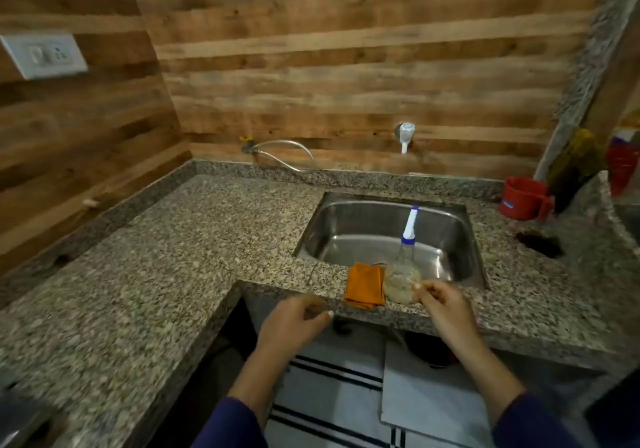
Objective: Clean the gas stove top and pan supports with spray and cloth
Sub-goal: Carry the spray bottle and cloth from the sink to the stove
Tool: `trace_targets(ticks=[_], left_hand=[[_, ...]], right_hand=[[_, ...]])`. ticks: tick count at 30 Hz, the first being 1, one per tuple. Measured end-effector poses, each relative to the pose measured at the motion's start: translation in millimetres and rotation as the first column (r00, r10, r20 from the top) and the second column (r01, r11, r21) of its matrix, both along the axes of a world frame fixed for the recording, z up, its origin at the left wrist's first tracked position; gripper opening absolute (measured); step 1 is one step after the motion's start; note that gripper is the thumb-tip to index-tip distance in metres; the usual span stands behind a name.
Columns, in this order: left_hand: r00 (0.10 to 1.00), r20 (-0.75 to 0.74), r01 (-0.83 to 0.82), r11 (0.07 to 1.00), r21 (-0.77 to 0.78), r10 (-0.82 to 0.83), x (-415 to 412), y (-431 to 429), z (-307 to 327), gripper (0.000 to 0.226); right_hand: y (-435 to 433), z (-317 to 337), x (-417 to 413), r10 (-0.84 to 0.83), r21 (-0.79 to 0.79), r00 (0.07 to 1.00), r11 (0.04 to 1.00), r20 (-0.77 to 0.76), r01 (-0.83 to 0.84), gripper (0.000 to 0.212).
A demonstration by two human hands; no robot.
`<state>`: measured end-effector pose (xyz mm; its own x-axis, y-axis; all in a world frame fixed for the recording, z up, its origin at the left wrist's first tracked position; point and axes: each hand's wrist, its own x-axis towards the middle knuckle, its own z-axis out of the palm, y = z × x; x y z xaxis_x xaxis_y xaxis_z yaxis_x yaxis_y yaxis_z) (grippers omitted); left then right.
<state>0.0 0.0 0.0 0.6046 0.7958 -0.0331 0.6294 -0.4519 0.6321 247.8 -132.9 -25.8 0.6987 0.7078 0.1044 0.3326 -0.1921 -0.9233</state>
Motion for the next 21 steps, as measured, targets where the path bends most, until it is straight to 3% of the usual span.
trace_targets(ticks=[3, 7, 10, 14, 21], left_hand=[[1.000, -0.004, -0.025, 0.973, -0.231, 0.025, 43.6, 24.8, -29.3, 0.036], [0.999, -0.026, -0.039, 0.946, -0.321, 0.033, 79.8, 48.5, -63.1, 0.019], [0.994, -0.016, -0.106, 0.931, -0.349, 0.107, 101.5, 67.3, -88.4, 0.037], [0.976, -0.107, -0.214, 0.920, -0.329, 0.189, 134.1, 82.6, -114.6, 0.038], [0.941, -0.183, -0.336, 0.861, -0.382, 0.286, 164.3, 95.9, -146.9, 0.040]], right_hand=[[38.0, -22.5, 37.0, -0.005, -0.112, 0.997, 0.994, -0.071, -0.003, 0.009], [83.2, -33.6, 65.8, -0.016, -0.201, 0.991, 0.980, -0.130, -0.010, 0.055], [109.0, -39.5, 80.6, -0.038, -0.192, 0.997, 0.981, -0.074, 0.023, 0.071], [119.4, -47.8, 79.4, -0.031, -0.165, 0.999, 0.986, -0.037, 0.025, 0.040], [119.0, -62.1, 82.1, -0.035, -0.144, 0.983, 0.988, 0.182, 0.061, 0.040]])
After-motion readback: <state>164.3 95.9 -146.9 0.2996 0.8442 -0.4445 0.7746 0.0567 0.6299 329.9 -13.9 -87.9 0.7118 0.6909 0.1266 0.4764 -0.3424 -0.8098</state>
